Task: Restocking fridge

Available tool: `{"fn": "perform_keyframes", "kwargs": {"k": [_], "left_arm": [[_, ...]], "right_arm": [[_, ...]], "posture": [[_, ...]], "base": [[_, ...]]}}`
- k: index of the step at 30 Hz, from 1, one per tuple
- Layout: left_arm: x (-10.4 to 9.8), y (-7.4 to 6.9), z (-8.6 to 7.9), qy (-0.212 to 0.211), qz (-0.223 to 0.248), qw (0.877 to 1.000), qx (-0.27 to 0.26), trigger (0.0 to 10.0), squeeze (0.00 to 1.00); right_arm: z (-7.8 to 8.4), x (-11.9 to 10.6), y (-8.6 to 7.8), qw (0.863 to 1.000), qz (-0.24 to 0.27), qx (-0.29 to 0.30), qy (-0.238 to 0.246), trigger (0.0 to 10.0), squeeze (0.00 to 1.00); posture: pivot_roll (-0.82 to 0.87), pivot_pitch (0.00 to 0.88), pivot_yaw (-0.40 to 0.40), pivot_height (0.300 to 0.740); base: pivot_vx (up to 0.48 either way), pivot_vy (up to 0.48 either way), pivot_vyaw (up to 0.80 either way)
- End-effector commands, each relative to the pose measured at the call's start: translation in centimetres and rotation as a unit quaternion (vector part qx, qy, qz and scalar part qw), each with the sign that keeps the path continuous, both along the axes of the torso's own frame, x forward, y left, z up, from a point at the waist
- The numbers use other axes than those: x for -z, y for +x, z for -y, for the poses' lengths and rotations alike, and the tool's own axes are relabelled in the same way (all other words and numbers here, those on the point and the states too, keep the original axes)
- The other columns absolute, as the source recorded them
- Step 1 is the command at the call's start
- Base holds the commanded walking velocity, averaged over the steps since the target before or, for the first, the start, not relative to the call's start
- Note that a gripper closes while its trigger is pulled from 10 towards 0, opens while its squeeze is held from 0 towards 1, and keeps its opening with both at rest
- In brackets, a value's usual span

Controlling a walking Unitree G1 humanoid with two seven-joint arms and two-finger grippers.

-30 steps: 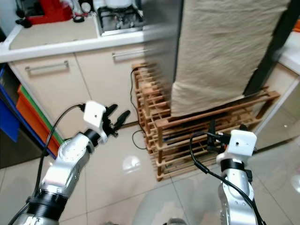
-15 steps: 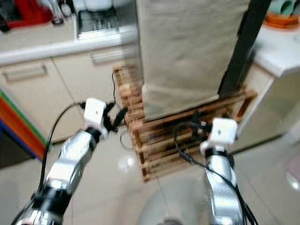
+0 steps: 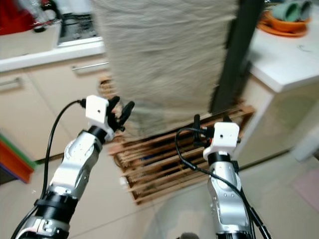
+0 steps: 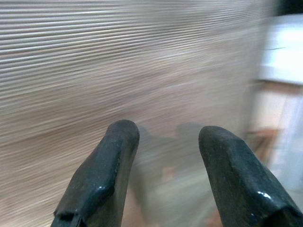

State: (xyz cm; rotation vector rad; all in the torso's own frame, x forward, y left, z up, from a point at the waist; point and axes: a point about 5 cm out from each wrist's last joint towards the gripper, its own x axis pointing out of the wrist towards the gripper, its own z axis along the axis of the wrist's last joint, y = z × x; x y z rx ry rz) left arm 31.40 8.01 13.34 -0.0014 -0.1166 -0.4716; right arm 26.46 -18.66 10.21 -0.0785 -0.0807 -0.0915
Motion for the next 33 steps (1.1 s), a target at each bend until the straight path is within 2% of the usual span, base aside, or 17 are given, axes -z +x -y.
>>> {"fn": "perform_keyframes", "kwargs": {"k": [1, 11, 17, 20, 25, 26, 30, 33], "left_arm": [[-0.1, 0.3, -1.2, 0.013, 0.005, 1.000, -0.014, 10.0, 0.00], [0.0, 0.3, -1.5, 0.015, 0.004, 1.000, -0.018, 10.0, 0.00], [-0.1, 1.2, -1.8, 0.033, -0.002, 0.999, -0.010, 10.0, 0.00], [-0.2, 1.0, -1.5, 0.028, -0.003, 0.999, 0.020, 10.0, 0.00], [-0.6, 0.1, 0.1, 0.013, 0.010, 0.997, 0.078, 10.0, 0.00], [-0.7, -0.4, 0.7, 0.006, 0.011, 0.994, 0.107, 10.0, 0.00], [-0.8, -0.6, 1.2, 0.005, 0.015, 0.991, 0.130, 10.0, 0.00], [-0.7, -0.5, 1.4, 0.011, 0.015, 0.991, 0.131, 10.0, 0.00]], "right_arm": [[-1.1, -0.2, 0.3, 1.000, 0.004, -0.013, 0.000, 10.0, 0.00], [-1.4, 0.1, 0.9, 1.000, -0.009, -0.024, -0.004, 10.0, 0.00], [-1.4, -0.4, 0.8, 1.000, 0.010, -0.023, 0.000, 10.0, 0.00], [-1.3, -0.3, 0.8, 1.000, 0.009, -0.021, 0.004, 10.0, 0.00], [-1.2, 0.0, 0.5, 1.000, 0.004, -0.017, 0.010, 10.0, 0.00], [-1.1, 0.0, 0.4, 1.000, 0.004, -0.017, 0.010, 10.0, 0.00], [-1.0, 0.1, 0.3, 1.000, 0.001, -0.014, 0.009, 10.0, 0.00], [-0.9, 0.1, 0.2, 1.000, 0.001, -0.014, 0.008, 10.0, 0.00]], "posture": [[-0.16, 0.000, 0.063, 0.732], [-0.14, 0.000, 0.057, 0.732], [-0.15, 0.000, 0.067, 0.732], [-0.15, 0.000, 0.066, 0.732], [-0.17, 0.000, 0.069, 0.732], [-0.17, 0.000, 0.069, 0.732], [-0.18, 0.000, 0.069, 0.732], [-0.18, 0.000, 0.068, 0.732]], "base": [[0.000, 0.000, 0.00], [0.000, 0.000, 0.00], [0.000, 0.000, -0.59], [0.000, 0.000, -0.59], [0.000, 0.445, -0.59], [0.000, 0.480, -0.59], [0.000, 0.453, -0.60], [0.000, 0.000, -0.60]]}}
